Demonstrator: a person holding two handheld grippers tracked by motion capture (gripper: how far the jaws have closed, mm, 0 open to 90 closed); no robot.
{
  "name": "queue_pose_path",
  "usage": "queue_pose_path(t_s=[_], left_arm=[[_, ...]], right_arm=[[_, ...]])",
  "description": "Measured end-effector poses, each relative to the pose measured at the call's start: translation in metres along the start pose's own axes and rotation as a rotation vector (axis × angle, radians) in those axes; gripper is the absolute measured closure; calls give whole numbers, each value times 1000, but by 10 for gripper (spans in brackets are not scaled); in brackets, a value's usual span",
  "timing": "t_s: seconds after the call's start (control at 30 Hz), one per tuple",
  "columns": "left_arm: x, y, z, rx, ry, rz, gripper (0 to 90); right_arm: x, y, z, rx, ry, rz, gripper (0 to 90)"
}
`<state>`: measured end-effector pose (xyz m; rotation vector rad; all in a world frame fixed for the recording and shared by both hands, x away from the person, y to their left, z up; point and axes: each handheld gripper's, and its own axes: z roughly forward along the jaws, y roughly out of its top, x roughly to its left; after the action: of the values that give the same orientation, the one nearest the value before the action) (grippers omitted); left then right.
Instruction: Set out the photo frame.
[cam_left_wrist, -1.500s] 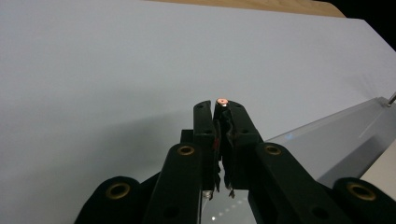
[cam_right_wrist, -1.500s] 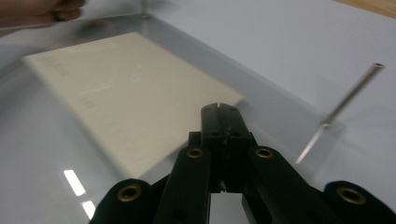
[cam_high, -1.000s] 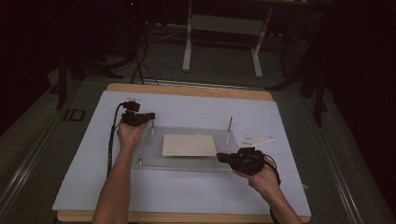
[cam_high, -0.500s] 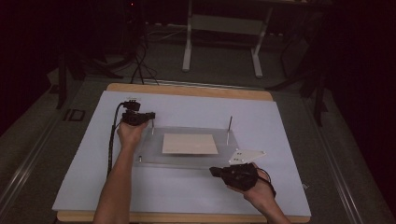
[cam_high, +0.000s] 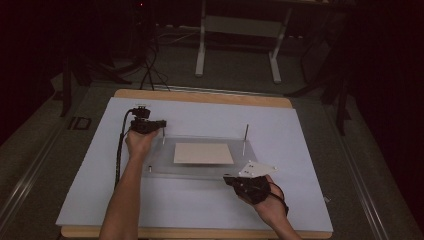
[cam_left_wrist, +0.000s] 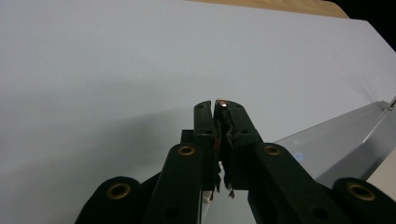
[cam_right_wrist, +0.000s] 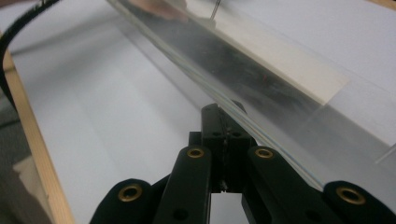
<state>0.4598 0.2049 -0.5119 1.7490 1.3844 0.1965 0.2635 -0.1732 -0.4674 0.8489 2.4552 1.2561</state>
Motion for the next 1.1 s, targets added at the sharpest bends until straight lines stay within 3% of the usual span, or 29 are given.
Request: queue_pose_path(t_s=[0.33,0.43,0.7,0.83,0.93,1.0,1.03,1.1], left_arm=[[1,0,0,5,-9,1,836],[1,-1,1,21,-11,12,792],[-3,-2,-6,31,-28,88,698],[-1,-1,-19,-4,-41,96,675],[-4,-3,-29,-35,-52,123,664],[-4,-3,-29,-35,-52,123,656],[-6,-6,-37,-54,-59,150,656],[-6,-9,-43,-67,-65,159,628]], right_arm=[[-3,5,-2,-32,-8,23,900],[-4,6,-2,-34,-2,23,900],[-6,10,-4,-39,-3,26,900],[-7,12,-4,-40,1,25,900],[-8,14,-5,-44,1,30,900],[-8,15,-5,-43,0,28,900],[-8,15,-5,-43,0,28,900],[-9,17,-5,-46,0,29,900]])
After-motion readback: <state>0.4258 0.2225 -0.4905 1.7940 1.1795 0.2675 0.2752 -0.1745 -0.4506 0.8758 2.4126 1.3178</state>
